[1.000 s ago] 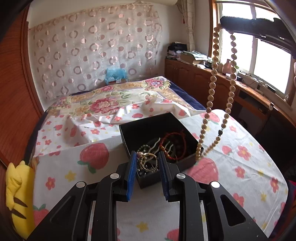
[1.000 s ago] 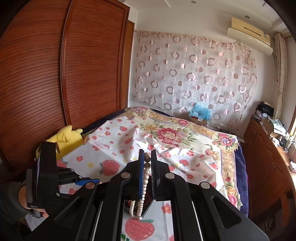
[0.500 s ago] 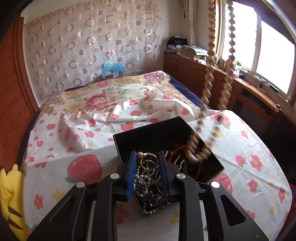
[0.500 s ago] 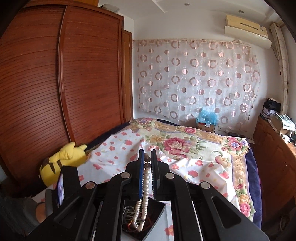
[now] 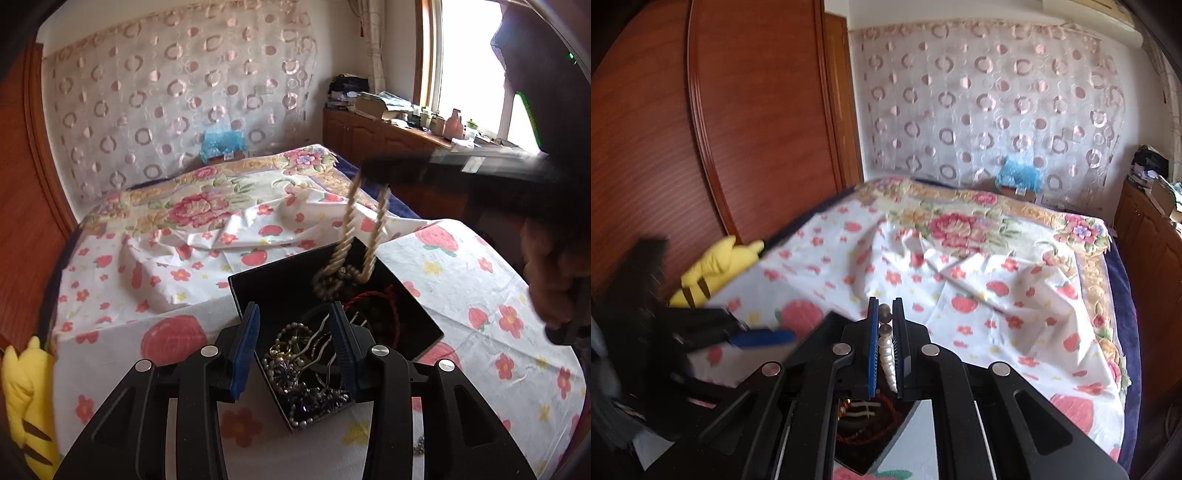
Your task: Organize jewelry
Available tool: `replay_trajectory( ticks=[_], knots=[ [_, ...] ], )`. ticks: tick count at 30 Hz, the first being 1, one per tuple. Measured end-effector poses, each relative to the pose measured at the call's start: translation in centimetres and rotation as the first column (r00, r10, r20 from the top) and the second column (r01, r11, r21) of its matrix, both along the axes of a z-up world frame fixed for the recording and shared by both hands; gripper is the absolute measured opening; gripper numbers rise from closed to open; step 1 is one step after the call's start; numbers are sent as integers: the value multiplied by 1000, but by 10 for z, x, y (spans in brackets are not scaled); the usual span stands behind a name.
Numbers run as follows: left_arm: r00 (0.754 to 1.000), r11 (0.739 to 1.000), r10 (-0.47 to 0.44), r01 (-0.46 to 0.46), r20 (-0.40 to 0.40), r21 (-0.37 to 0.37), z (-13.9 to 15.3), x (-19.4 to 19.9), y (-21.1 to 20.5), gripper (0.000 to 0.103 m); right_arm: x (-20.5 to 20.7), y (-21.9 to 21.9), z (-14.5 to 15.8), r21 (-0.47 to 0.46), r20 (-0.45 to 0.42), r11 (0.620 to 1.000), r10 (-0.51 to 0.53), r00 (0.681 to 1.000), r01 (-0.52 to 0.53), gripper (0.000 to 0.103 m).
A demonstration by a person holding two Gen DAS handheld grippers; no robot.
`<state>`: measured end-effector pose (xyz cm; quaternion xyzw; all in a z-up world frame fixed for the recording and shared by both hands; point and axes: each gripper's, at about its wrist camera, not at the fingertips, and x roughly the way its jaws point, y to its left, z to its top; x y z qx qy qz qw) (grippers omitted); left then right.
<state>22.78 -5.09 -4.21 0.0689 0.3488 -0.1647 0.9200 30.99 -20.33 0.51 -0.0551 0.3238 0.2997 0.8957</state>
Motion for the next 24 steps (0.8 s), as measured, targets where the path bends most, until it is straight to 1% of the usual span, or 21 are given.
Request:
replay_trajectory(
  ticks=[2,4,6,9,14,17,20,22,23,24],
  knots=[
    [1000,1000,0,0,3,-6,4,-8,1,38,1,-1,-10,0,-24,1000,-2,1000,2,9],
    [1000,1000,2,-2,8,-9,5,-15,4,39,-4,-1,-14,0,-18,1000,-6,1000,6,9],
    [1000,1000,3,-2,12,-13,5,-25,6,43,-10,-4,-14,16,-21,1000,0,1000,0,9],
    [1000,1000,5,-4,10,-20,4,-39,11,43,-23,-8,-14,5,-5,1000,-5,1000,5,10],
    [1000,999,-5,5,2,-36,0,-63,16,43,-57,-21,-16,-5,14,1000,-3,1000,3,11],
    [1000,999,-5,4,-14,-47,-7,-78,18,43,-80,-28,-24,-14,14,1000,2,1000,-2,12],
    [1000,999,0,-1,-26,-39,-16,-93,20,43,-104,-30,-32,-41,23,999,15,1000,-14,12],
    [999,999,2,-4,-44,-41,-23,-101,22,43,-116,-30,-41,-48,3,998,31,1000,-31,13],
    [999,999,4,-6,-51,-42,-27,-106,22,43,-119,-29,-46,-55,-12,998,39,999,-40,14],
    [998,999,5,-7,-55,-41,-29,-110,23,43,-124,-29,-51,-67,-20,997,42,999,-43,23]
  ],
)
